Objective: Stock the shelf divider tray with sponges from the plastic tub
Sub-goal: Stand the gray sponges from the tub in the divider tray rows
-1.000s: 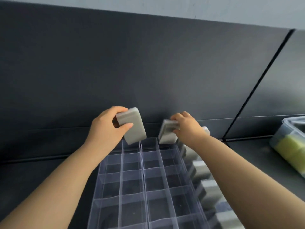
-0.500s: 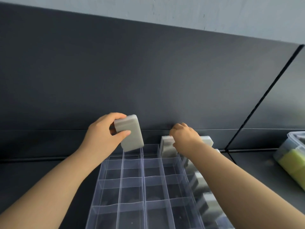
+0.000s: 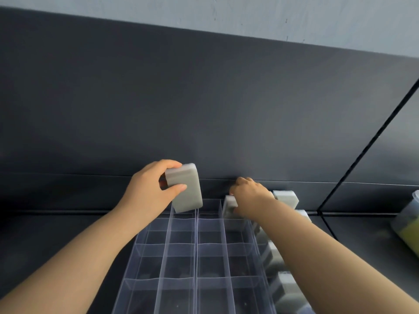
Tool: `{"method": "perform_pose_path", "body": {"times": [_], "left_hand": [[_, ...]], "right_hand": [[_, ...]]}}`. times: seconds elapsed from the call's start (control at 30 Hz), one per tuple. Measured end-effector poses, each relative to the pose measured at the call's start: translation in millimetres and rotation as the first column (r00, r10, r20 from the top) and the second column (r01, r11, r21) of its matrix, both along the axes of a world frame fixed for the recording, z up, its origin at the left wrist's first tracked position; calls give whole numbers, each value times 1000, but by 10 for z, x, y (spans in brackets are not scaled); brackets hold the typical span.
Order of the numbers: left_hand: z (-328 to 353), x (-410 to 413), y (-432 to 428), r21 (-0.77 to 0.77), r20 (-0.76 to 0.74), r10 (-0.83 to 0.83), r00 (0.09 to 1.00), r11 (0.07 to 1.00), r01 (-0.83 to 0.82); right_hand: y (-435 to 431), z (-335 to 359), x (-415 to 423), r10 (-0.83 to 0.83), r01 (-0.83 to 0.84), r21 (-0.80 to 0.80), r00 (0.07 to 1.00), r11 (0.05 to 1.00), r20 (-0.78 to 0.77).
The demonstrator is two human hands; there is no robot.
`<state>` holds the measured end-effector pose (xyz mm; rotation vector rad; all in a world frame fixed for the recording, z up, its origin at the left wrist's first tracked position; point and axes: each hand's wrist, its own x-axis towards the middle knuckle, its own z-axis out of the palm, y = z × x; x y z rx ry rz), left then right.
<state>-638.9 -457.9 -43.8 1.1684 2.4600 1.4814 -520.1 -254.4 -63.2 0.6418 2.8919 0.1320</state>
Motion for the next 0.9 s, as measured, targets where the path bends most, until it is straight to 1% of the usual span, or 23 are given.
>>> {"method": "perform_pose_path", "body": {"times": [0.17, 0.23, 0.43, 0.63, 0.73, 0.9], "left_hand": [[-13, 12, 1, -7, -1, 21, 1000, 1000, -21], [-21, 14, 15, -13, -4, 17, 1000, 1000, -17], [-65, 14, 144, -36, -12, -13, 1000, 999, 12], [-119, 59, 462, -119, -43, -107, 993, 988, 101], [-196, 92, 610, -162, -58, -138, 989, 979, 127], [-322, 68, 735, -238, -40, -166, 985, 959, 152]], "right_hand": [[-2, 28, 2, 33, -30, 59, 998, 998, -58], [0, 33, -5, 37, -33, 66, 998, 997, -53], [-20, -5, -23, 18, -16, 32, 999, 999, -42], [33, 9, -3, 18, -16, 20, 997, 1000, -74], [61, 2, 18, -3, 1, -26, 997, 1000, -79], [113, -25, 32, -32, 23, -85, 995, 996, -99]]}}
